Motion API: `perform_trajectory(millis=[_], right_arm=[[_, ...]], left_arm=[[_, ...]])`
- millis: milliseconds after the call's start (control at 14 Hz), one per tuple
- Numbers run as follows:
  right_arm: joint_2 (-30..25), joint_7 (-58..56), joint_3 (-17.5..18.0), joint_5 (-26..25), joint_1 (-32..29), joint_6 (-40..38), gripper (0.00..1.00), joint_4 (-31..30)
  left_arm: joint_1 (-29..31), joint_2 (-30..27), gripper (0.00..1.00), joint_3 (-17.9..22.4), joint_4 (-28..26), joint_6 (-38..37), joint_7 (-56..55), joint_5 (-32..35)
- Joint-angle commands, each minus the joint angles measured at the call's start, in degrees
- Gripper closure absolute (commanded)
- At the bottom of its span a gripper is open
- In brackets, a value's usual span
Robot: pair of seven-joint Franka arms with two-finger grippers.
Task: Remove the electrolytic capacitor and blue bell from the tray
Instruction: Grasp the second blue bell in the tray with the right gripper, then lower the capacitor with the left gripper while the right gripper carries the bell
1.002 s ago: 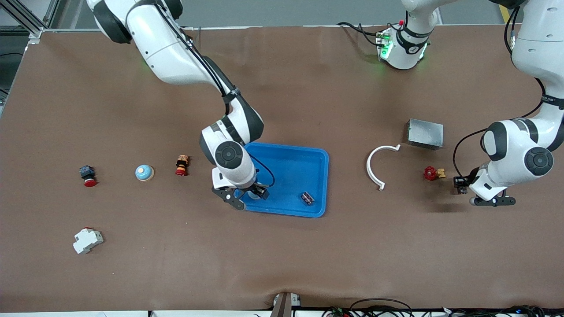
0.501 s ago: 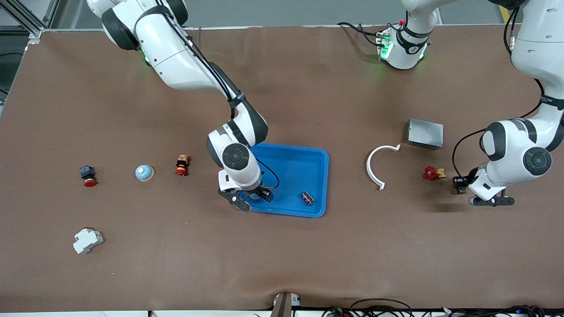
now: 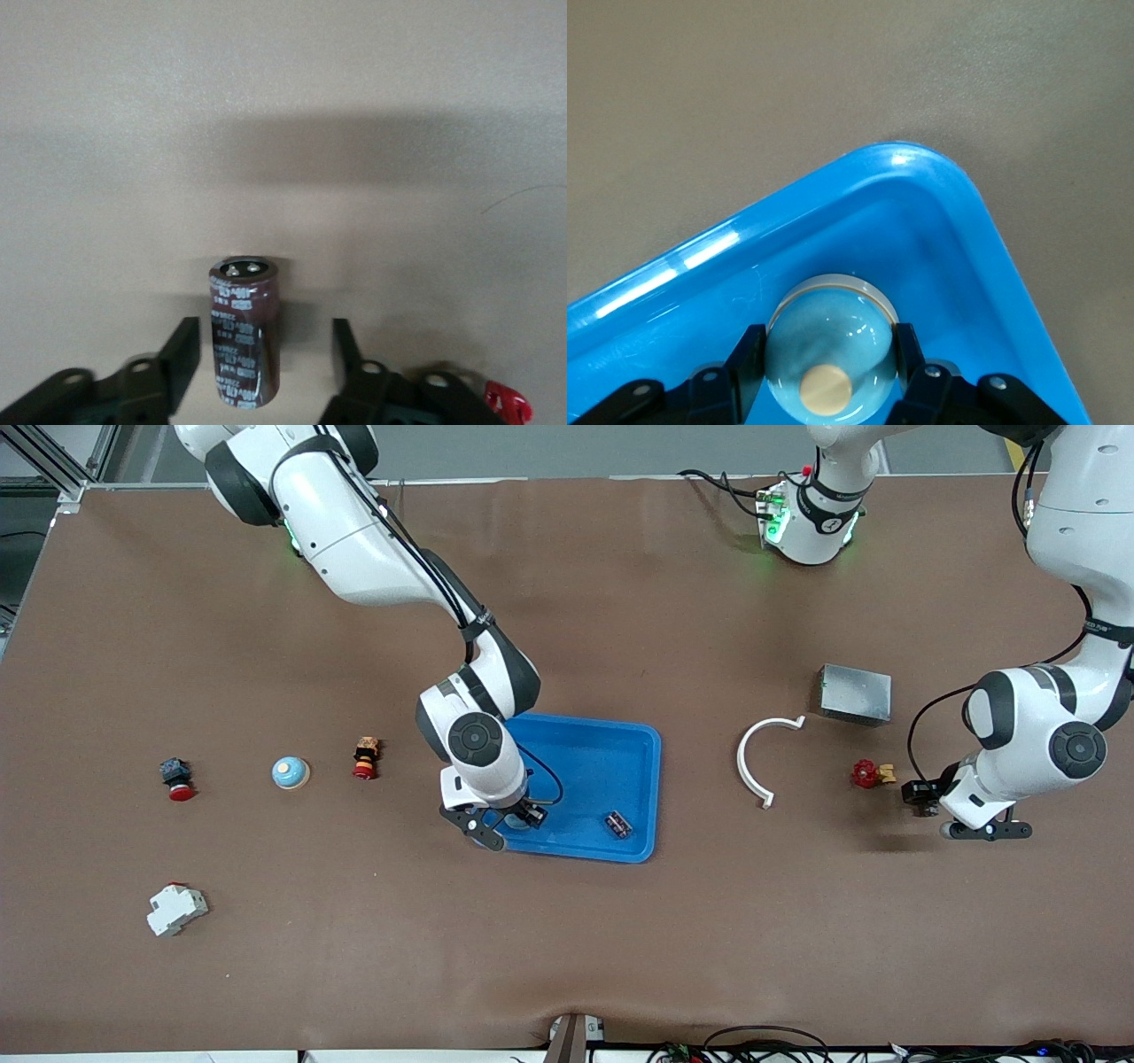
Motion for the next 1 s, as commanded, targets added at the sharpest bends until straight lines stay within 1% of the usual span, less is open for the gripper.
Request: perform_trajectory(millis=[0, 143, 358, 501, 644, 931], right_arm=[[-1.27, 1.28, -0.08, 0.16, 0.55, -2.27, 1.00, 1.34], [-2.95, 1.20, 0.27, 0.16, 0.55, -9.28, 1.00, 1.51], [-7.16, -0.99, 0.27, 0.86, -0.41, -12.47, 1.00, 1.34], [-8.75, -6.95, 0.19, 0.95, -2.68, -14.93, 1.00, 0.82], [-10.76, -13.88, 0.19, 0.95, -6.11, -15.29, 1.00, -1.20], [-15.43, -33.99, 0.19, 1.04, -15.77, -15.20, 1.00, -6.65]], left_arm=[[0.41, -1.91, 0.00, -0.63, -0.67, -0.07, -0.50, 0.59], [0.33, -4.36, 0.00, -1.33, -0.32, -4.44, -1.29, 0.42], [0.33, -7.62, 0.00, -3.88, 1.00, -10.78, -4.97, -1.60], [0.24, -8.59, 0.00, -5.64, 2.40, -14.56, -7.69, -1.69], [0.15, -9.03, 0.00, -7.13, 3.72, -17.38, -11.21, -1.69], [-0.02, -9.21, 0.00, -11.61, 8.37, -23.18, -20.07, -2.75]])
